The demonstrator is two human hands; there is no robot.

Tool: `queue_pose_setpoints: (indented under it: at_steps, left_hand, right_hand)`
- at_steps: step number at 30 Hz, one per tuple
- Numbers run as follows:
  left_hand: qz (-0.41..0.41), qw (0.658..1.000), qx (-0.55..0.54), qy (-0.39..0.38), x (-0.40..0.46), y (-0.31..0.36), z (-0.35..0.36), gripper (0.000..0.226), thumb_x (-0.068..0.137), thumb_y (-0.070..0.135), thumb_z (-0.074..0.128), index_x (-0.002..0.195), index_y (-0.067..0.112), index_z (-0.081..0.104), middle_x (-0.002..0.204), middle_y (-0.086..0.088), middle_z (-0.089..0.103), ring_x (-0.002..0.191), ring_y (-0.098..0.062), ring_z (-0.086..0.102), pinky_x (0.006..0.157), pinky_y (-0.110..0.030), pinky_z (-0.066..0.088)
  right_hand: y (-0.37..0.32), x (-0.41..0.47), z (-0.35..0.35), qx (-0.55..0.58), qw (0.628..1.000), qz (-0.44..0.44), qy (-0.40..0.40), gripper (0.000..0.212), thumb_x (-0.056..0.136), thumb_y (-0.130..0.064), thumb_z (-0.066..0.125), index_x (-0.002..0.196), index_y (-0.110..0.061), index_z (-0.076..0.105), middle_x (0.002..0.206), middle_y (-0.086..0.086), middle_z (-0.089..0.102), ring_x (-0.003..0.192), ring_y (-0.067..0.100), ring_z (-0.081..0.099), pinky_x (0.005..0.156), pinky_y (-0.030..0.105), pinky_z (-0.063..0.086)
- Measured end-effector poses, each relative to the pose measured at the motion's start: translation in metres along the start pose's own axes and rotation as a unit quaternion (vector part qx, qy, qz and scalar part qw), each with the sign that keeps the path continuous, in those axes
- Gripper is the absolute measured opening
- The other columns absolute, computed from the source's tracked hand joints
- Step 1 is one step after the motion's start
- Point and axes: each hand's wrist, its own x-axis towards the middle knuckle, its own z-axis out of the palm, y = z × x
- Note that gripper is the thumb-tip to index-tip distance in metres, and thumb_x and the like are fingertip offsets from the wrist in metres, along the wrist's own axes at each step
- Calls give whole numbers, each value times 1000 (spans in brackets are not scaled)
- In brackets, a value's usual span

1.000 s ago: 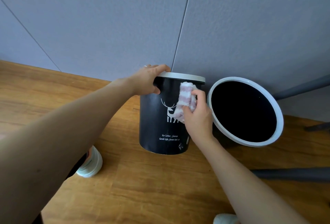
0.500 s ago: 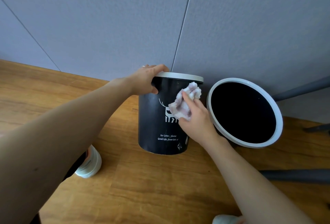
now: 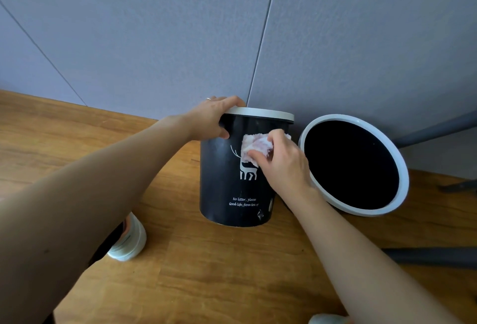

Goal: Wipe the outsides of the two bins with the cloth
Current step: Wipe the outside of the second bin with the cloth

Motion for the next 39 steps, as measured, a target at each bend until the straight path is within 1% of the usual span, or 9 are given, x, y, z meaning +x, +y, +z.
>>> queue_pose_setpoints:
  at_steps: [4,8,12,16,21,28,31,36,39]
  left_hand:
    - [-6,1000,-4,-1,-1,-2,-2,69,73,7,76,130,26,43,118,-4,52,113,-25,42,90,-33,37]
    - [0,1000,-1,-1,-2,2,-1,68,73,7,76,129,27,43,107,5,45,105,-19,40,85,-31,35]
    - [-6,1000,2,1,-2,5,-3,68,72,4,76,128,24,44,106,5,44,102,-19,40,84,-33,36]
    - [-9,999,33,5,-1,10,-2,66,71,4,75,126,18,43,102,-1,47,102,-27,46,88,-40,42]
    - [-15,1000,26,-2,-2,11,-1,66,72,3,74,128,19,42,105,-10,51,102,-30,47,88,-44,42]
    - [-16,1000,19,-2,-3,8,-3,67,73,1,74,129,17,41,104,-7,49,99,-25,44,85,-36,40]
    - [-12,1000,14,3,-3,6,-4,67,72,0,74,129,15,42,101,-3,45,94,-21,40,79,-31,35]
    - [-12,1000,16,1,-2,5,-2,67,73,1,74,128,17,41,102,-5,46,95,-22,42,81,-32,37]
    - [-11,1000,15,0,-2,3,-2,66,73,0,74,128,17,41,100,-4,46,94,-21,41,81,-35,38]
  right_hand:
    - [10,-9,1,2,995,-103,-1,38,84,-32,66,113,-8,59,107,8,62,101,28,55,83,41,50]
    - [19,-7,3,-178,975,-130,14,47,85,-43,63,126,-21,61,118,12,55,109,32,47,84,48,43]
    - [19,0,5,-223,964,-135,57,33,86,-38,63,118,-29,66,131,16,52,121,36,45,89,49,36]
    - [17,10,5,-200,962,-151,103,13,86,-27,66,96,-19,70,116,13,61,111,34,54,84,45,39]
    - [17,16,-3,-125,984,-99,79,14,85,-20,69,89,-7,64,80,9,61,73,35,58,64,42,45]
    - [10,10,4,58,997,-15,57,26,93,-31,59,100,-10,71,89,6,61,82,28,51,73,37,44]
    - [7,6,6,93,994,-12,61,26,95,-18,53,110,-5,70,97,9,62,89,28,53,78,35,44]
    - [4,16,4,104,988,84,77,5,92,-13,58,95,-10,54,82,7,62,74,29,56,62,34,41]
    - [2,18,4,59,991,49,114,11,90,-4,60,82,-6,51,66,8,56,60,33,52,52,36,39]
